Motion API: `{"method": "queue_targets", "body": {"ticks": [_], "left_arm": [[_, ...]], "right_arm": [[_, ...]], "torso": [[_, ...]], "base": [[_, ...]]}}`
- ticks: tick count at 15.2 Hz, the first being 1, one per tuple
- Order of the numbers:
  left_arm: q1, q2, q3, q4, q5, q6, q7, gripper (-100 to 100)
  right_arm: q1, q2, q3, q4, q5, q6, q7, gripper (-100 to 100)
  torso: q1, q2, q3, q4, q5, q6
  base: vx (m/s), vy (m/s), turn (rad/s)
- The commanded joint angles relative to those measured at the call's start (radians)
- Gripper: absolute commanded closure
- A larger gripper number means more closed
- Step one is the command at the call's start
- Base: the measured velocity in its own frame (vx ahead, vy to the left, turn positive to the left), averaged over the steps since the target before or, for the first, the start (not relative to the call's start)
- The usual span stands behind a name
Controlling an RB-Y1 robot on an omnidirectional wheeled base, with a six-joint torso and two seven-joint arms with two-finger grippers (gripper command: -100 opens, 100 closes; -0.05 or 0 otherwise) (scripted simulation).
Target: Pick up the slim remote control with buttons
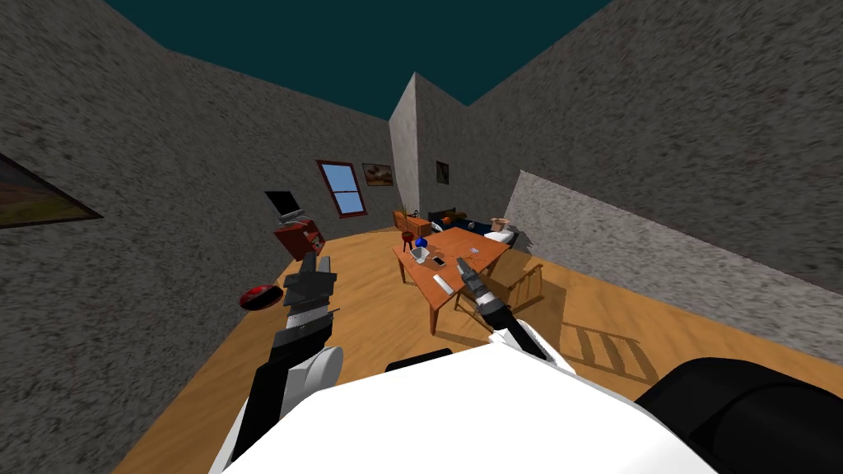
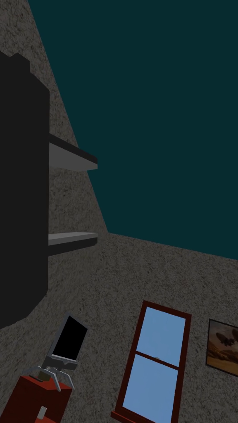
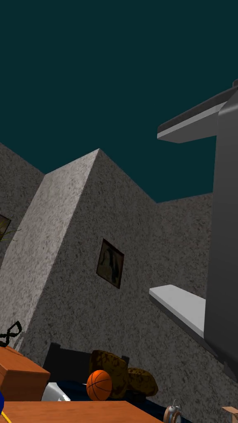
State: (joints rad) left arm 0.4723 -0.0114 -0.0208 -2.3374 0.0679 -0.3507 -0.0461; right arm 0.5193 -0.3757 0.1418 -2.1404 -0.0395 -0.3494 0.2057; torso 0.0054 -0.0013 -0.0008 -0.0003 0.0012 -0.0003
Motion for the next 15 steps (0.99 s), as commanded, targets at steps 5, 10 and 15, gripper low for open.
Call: {"method": "queue_targets", "body": {"ticks": [5,10,15], "left_arm": [[0.0,0.0,0.0,0.0,0.0,0.0,0.0,0],[0.0,0.0,0.0,0.0,0.0,0.0,0.0,0],[0.0,0.0,0.0,0.0,0.0,0.0,0.0,0]], "right_arm": [[0.011,-0.133,0.085,0.103,-0.027,0.018,0.026,-100],[0.023,-0.25,0.19,0.221,-0.058,0.041,0.06,-100],[0.031,-0.362,0.265,0.296,-0.081,0.056,0.085,-100]], "torso": [[0.002,-0.001,-0.001,0.0,0.001,0.0],[0.002,-0.002,-0.001,-0.001,0.001,0.0],[0.0,-0.003,-0.002,-0.001,0.0,0.0]], "base": [[0.035,0.098,0.083],[0.056,0.1,0.098],[0.062,0.077,0.078]]}}
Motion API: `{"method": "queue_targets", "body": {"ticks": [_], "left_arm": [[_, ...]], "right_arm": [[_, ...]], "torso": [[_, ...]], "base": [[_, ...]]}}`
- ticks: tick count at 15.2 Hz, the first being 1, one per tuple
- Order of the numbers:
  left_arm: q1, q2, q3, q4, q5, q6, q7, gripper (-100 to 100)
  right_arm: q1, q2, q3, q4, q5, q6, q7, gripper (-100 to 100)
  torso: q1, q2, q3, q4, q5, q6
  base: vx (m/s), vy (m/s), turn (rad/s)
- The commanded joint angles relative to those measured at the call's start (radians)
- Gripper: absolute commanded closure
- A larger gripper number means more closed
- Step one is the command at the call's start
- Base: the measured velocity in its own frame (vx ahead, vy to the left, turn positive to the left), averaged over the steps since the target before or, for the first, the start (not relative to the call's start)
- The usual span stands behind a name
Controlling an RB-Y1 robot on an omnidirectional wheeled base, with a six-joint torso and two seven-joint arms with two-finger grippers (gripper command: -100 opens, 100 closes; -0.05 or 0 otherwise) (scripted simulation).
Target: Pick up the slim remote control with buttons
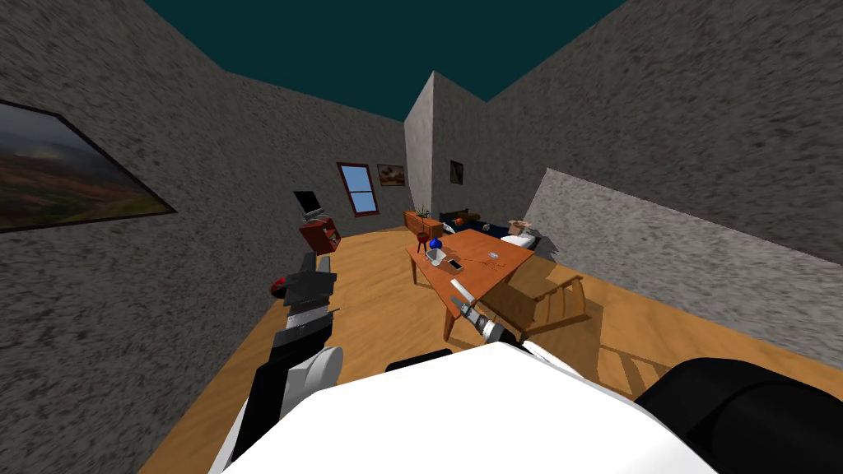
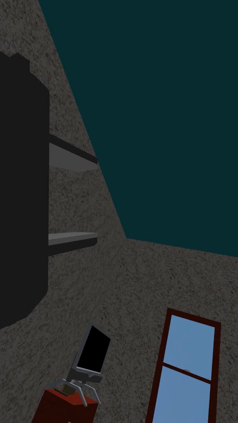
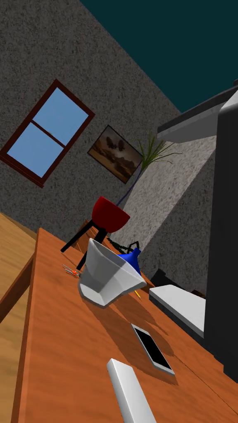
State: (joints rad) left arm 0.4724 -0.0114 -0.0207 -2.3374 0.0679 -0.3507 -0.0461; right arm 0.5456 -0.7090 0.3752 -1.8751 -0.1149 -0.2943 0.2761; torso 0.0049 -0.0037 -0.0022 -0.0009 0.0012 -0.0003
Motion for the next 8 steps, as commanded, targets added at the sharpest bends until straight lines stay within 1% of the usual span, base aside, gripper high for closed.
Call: {"method": "queue_targets", "body": {"ticks": [1,2,3,4,5,6,7,8], "left_arm": [[0.0,0.0,0.0,0.0,0.0,0.0,0.0,0],[0.0,0.0,0.0,0.0,0.0,0.0,0.0,0],[0.0,0.0,0.0,0.0,0.0,0.0,0.0,0],[0.0,0.0,0.0,0.0,0.0,0.0,0.0,0],[0.0,0.0,0.0,0.0,0.0,0.0,0.0,0],[0.0,0.0,0.0,0.0,0.0,0.0,0.0,0],[0.0,0.0,0.0,0.0,0.0,0.0,0.0,0],[0.0,0.0,0.0,0.0,0.0,0.0,0.0,0]], "right_arm": [[0.004,-0.029,0.031,0.045,-0.005,0.001,0.014,-100],[0.008,-0.064,0.066,0.068,-0.017,0.009,0.027,-100],[0.008,-0.072,0.069,0.088,-0.017,0.009,0.027,-100],[0.008,-0.072,0.069,0.088,-0.017,0.009,0.027,-100],[0.012,-0.114,0.108,0.119,-0.028,0.017,0.04,-100],[0.012,-0.114,0.108,0.132,-0.028,0.017,0.04,-100],[0.015,-0.149,0.144,0.164,-0.04,0.024,0.053,-100],[0.015,-0.155,0.147,0.176,-0.04,0.024,0.053,-100]], "torso": [[0.0,0.0,0.0,0.0,0.0,0.0],[0.0,0.0,0.0,0.0,0.0,0.0],[0.0,-0.001,-0.001,0.0,0.0,0.0],[0.0,-0.002,-0.001,0.0,0.0,0.0],[-0.001,-0.001,-0.001,0.0,0.0,0.0],[-0.001,-0.002,-0.001,0.0,0.0,0.0],[-0.001,-0.002,-0.001,0.0,0.0,0.0],[-0.002,-0.003,-0.001,-0.001,0.0,0.0]], "base": [[0.061,0.059,0.086],[0.087,0.064,0.129],[0.096,0.07,0.1],[0.071,0.051,0.021],[0.086,0.048,0.08],[0.089,0.041,0.088],[0.107,0.039,0.105],[0.105,0.045,0.087]]}}
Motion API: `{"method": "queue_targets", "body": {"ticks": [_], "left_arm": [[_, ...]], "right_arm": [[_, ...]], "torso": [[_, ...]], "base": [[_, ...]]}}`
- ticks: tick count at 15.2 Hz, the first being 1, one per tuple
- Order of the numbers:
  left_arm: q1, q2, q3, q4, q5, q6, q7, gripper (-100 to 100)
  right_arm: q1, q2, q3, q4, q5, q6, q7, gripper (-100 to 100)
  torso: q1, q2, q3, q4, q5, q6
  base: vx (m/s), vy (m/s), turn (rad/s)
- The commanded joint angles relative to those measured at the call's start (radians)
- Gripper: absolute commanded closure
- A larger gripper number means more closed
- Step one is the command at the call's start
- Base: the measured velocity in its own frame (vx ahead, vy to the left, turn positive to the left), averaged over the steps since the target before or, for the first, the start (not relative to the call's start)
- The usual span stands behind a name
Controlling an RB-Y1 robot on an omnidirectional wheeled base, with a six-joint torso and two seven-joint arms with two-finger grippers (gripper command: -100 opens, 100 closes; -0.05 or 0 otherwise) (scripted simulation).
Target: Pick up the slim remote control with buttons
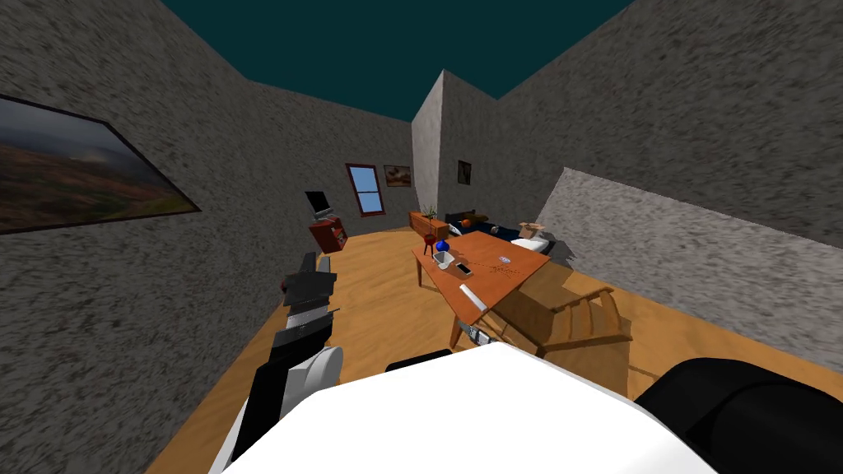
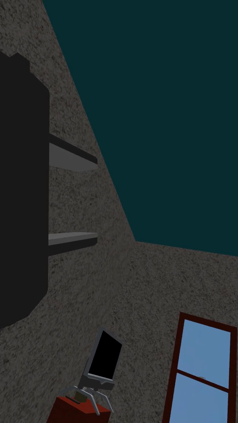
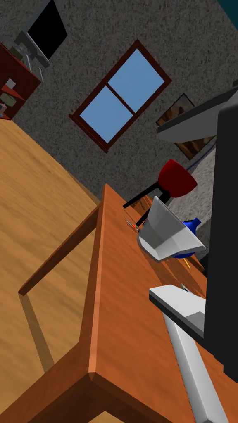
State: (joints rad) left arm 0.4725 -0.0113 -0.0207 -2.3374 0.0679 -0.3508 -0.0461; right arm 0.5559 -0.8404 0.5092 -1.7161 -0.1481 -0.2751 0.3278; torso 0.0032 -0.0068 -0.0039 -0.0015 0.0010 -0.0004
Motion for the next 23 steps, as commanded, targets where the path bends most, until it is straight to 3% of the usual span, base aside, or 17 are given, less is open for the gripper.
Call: {"method": "queue_targets", "body": {"ticks": [1,2,3,4,5,6,9,11,12,13,16,17,19,22,23], "left_arm": [[0.0,0.0,0.0,0.0,0.0,0.0,0.0,0],[0.0,0.0,0.0,0.0,0.0,0.0,0.0,0],[0.0,0.0,0.0,0.0,0.0,0.0,0.0,0],[0.0,0.0,0.0,0.0,0.0,0.0,0.0,0],[0.0,0.0,0.0,0.0,0.0,0.0,0.0,0],[0.0,0.0,0.0,0.0,0.0,0.0,0.0,0],[0.0,0.0,0.0,0.0,0.0,0.0,0.0,0],[0.0,0.0,0.0,0.0,0.0,0.0,0.0,0],[0.0,0.0,0.0,0.0,0.0,0.0,0.0,0],[0.0,0.0,0.0,0.0,0.0,0.0,0.0,0],[0.0,0.0,0.0,0.0,0.0,0.0,0.0,0],[0.0,0.0,0.0,0.0,0.0,0.0,0.0,0],[0.0,0.0,0.0,0.0,0.0,0.0,0.0,0],[0.0,0.0,0.0,0.0,0.0,0.0,0.0,0],[0.0,0.0,0.0,0.0,0.0,0.0,0.0,0]], "right_arm": [[0.009,-0.05,0.05,0.05,-0.018,0.012,0.015,-100],[0.009,-0.064,0.051,0.06,-0.018,0.012,0.015,-100],[0.012,-0.097,0.086,0.092,-0.029,0.019,0.029,-100],[0.012,-0.102,0.09,0.103,-0.029,0.019,0.029,-100],[0.015,-0.127,0.125,0.137,-0.041,0.026,0.042,-100],[0.015,-0.138,0.129,0.145,-0.041,0.026,0.042,-100],[0.02,-0.206,0.198,0.218,-0.063,0.039,0.069,-100],[0.02,-0.206,0.205,0.227,-0.063,0.039,0.069,-100],[0.022,-0.237,0.243,0.258,-0.074,0.044,0.083,-100],[0.022,-0.237,0.243,0.266,-0.074,0.044,0.083,-100],[0.025,-0.293,0.311,0.337,-0.094,0.054,0.109,-100],[0.025,-0.293,0.315,0.34,-0.094,0.054,0.109,-100],[0.025,-0.34,0.379,0.406,-0.114,0.062,0.135,-100],[0.025,-0.359,0.414,0.436,-0.123,0.065,0.147,-100],[0.023,-0.376,0.444,0.463,-0.131,0.067,0.159,-100]], "torso": [[0.0,0.0,0.0,0.0,0.0,0.0],[0.001,-0.001,-0.001,0.0,0.0,0.0],[0.001,-0.002,-0.001,0.0,0.0,0.0],[0.002,-0.003,-0.002,-0.001,0.0,0.0],[0.001,-0.002,-0.001,-0.001,0.0,0.0],[0.001,-0.002,-0.001,-0.001,0.0,0.0],[-0.001,-0.003,-0.002,-0.001,0.0,0.0],[-0.001,-0.004,-0.002,-0.001,0.0,0.0],[-0.001,-0.002,-0.001,-0.001,0.0,0.0],[-0.001,-0.002,-0.001,0.0,0.0,0.0],[-0.001,-0.004,-0.002,-0.001,0.0,0.0],[-0.001,-0.006,-0.003,-0.001,0.0,0.0],[-0.001,-0.007,-0.004,-0.001,0.0,0.0],[-0.002,-0.008,-0.005,-0.002,0.0,0.0],[-0.003,-0.007,-0.004,-0.002,0.0,0.0]], "base": [[0.13,0.058,0.128],[0.145,0.065,0.096],[0.147,0.067,0.113],[0.131,0.041,0.097],[0.132,0.042,0.116],[0.14,0.035,0.087],[0.153,0.018,0.105],[0.13,0.014,0.051],[0.116,0.014,0.074],[0.121,0.007,0.078],[0.174,0.015,0.106],[0.19,0.018,0.085],[0.216,0.013,0.116],[0.201,-0.014,0.104],[0.181,0.003,0.083]]}}
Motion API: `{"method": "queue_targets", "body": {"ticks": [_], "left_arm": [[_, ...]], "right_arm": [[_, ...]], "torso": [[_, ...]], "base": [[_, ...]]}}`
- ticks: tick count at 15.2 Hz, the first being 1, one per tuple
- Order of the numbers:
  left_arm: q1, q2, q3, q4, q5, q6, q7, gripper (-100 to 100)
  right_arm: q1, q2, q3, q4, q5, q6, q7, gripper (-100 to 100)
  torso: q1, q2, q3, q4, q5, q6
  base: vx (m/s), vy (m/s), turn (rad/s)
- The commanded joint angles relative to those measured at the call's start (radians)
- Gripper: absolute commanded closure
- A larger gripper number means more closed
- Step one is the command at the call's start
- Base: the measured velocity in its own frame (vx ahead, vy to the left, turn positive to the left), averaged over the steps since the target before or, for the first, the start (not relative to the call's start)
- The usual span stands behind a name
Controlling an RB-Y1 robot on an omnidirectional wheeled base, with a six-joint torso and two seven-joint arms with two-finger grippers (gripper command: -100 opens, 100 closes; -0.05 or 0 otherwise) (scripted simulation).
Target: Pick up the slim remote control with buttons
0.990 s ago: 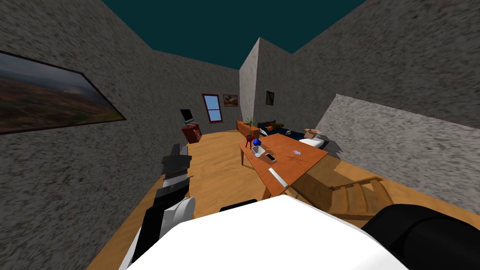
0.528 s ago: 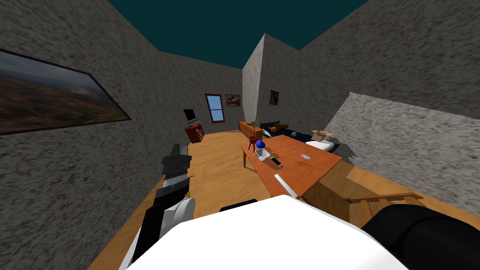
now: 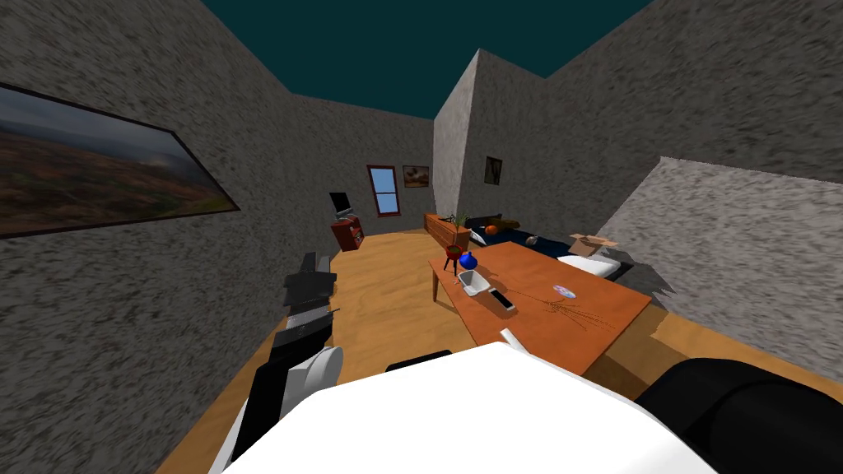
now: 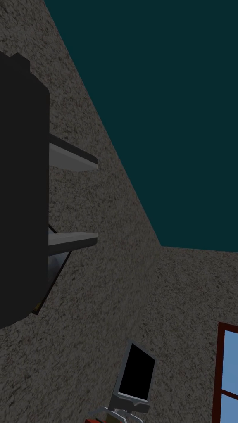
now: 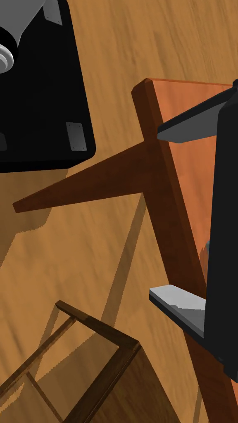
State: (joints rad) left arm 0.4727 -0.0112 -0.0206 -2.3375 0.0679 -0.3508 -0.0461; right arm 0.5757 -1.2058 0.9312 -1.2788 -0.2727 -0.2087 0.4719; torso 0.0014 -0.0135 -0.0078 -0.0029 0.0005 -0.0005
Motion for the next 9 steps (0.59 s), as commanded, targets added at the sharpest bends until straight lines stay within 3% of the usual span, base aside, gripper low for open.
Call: {"method": "queue_targets", "body": {"ticks": [1,4,7,9], "left_arm": [[0.0,0.0,0.0,0.0,0.0,0.0,0.0,0],[0.0,0.0,0.0,0.0,0.0,0.0,0.0,0],[0.0,0.0,0.0,0.0,0.0,0.0,0.0,0],[0.0,0.0,0.0,0.0,0.0,0.0,0.0,0]], "right_arm": [[0.002,-0.025,0.05,0.05,-0.014,0.002,0.026,-100],[-0.001,-0.036,0.077,0.072,-0.022,0.003,0.037,-100],[-0.015,-0.052,0.141,0.117,-0.039,0.0,0.064,-100],[-0.021,-0.052,0.157,0.126,-0.044,-0.002,0.071,-100]], "torso": [[0.0,0.0,0.0,0.0,0.0,0.0],[0.0,-0.002,-0.001,0.0,0.0,0.0],[-0.001,-0.002,-0.001,0.0,0.0,0.0],[0.001,-0.004,-0.002,-0.001,0.0,0.0]], "base": [[0.244,0.0,0.122],[0.215,-0.006,0.084],[0.223,-0.019,0.114],[0.235,0.006,0.07]]}}
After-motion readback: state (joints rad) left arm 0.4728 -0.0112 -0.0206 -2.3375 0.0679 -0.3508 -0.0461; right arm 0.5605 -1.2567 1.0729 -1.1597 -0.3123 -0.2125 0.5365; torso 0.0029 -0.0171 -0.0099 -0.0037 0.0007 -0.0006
